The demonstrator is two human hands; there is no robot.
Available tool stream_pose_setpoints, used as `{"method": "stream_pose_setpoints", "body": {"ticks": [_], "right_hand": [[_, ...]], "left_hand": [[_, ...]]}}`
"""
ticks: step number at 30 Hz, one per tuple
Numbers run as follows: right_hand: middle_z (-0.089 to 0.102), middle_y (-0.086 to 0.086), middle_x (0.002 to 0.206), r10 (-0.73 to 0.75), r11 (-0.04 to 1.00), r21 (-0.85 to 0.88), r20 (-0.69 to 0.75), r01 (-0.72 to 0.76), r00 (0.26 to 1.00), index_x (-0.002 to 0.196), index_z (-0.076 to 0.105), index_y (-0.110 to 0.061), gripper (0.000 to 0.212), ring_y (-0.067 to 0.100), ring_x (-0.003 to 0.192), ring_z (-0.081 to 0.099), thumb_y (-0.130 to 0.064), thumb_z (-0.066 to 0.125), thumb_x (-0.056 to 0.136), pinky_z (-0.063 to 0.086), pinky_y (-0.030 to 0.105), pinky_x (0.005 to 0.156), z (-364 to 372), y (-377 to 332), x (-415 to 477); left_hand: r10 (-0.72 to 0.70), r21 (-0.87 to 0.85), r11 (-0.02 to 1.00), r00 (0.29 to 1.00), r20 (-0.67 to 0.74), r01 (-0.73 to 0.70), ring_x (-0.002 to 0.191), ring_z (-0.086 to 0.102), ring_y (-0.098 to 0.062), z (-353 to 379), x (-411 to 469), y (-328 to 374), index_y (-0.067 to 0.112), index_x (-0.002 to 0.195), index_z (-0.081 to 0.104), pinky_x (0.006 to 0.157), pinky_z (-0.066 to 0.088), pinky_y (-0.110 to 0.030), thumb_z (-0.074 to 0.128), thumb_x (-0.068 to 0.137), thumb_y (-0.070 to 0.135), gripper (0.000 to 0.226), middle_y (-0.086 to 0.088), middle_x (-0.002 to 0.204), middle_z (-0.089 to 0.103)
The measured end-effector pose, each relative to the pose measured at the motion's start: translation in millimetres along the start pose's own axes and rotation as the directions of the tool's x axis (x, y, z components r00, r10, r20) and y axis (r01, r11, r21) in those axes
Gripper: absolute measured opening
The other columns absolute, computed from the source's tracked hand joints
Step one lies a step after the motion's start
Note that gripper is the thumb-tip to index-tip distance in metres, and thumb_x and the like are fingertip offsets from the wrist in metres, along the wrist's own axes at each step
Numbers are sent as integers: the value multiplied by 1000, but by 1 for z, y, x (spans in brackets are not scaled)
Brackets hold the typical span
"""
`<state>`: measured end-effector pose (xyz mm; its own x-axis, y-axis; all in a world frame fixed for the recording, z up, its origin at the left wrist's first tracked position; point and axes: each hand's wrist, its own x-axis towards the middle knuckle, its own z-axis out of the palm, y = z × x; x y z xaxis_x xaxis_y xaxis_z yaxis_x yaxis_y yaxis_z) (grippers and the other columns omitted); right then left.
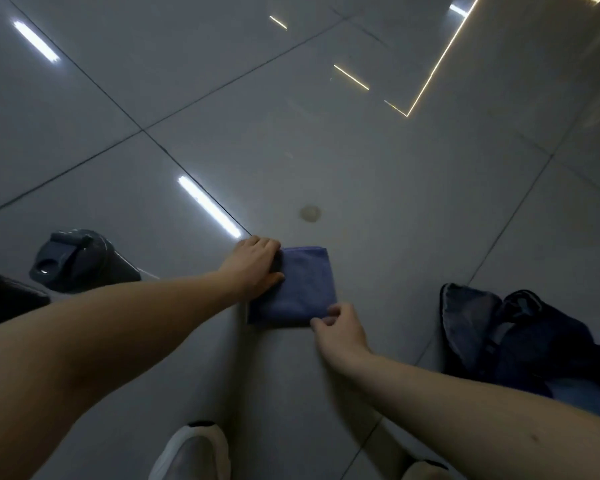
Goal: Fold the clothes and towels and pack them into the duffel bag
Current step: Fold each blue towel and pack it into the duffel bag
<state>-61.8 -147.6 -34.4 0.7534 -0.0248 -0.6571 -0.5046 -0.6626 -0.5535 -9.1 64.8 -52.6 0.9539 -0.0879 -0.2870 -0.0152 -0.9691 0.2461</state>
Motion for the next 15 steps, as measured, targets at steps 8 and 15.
{"method": "stream_pose_setpoints", "body": {"ticks": [8, 15], "right_hand": [[59, 9, 75, 439, 567, 728, 128, -385, 889, 77, 48, -13, 29, 22, 68, 60, -11, 76, 85, 55, 40, 78, 36, -22, 16], [67, 7, 93, 398, 662, 684, 28, -308, 917, 93, 58, -21, 25, 33, 86, 65, -28, 78, 80, 58, 54, 87, 47, -22, 26]], "left_hand": [[-173, -5, 984, 970, 172, 177, 106, 59, -29, -12, 18, 8, 19, 119, 56, 89, 49, -37, 74, 73, 55, 61, -6, 115, 64], [-213, -123, 963, 955, 205, 241, 97, 54, -27, -10, 13, 15, 16, 99, 57, 74, 46, -34, 77, 73, 40, 40, -9, 107, 60]]}}
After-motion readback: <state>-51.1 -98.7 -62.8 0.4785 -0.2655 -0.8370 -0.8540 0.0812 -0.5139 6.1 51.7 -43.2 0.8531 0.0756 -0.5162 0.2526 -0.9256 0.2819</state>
